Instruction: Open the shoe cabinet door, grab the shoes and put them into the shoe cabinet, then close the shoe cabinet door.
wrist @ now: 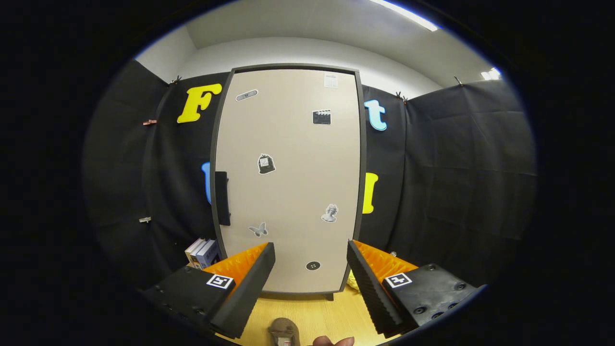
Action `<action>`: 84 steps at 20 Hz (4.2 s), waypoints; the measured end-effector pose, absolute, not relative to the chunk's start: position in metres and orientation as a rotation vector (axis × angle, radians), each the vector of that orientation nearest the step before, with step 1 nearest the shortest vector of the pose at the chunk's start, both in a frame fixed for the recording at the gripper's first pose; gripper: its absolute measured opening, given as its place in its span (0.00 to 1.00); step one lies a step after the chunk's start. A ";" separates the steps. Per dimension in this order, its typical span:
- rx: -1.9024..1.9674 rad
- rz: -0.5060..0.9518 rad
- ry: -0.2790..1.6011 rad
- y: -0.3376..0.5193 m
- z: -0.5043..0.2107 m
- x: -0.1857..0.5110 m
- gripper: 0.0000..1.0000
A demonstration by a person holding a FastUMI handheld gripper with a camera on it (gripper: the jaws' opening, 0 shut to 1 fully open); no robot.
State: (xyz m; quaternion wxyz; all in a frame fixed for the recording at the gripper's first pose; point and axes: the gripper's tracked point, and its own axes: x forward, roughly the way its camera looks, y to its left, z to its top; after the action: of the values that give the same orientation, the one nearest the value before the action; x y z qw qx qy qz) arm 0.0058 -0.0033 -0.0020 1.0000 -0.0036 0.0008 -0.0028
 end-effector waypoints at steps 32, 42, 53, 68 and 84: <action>0.005 0.186 -0.032 0.190 0.010 0.174 0.98; 0.053 0.146 0.017 0.206 -0.009 0.192 0.36; 0.057 0.286 0.009 0.194 -0.007 0.134 0.25; 0.062 0.341 0.042 0.064 -0.010 0.004 0.24; 0.005 0.099 -0.003 -0.107 0.007 -0.016 0.16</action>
State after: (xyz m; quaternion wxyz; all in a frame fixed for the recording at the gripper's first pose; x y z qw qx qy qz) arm -0.0164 -0.1072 0.0071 0.9988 0.0026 -0.0013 0.0496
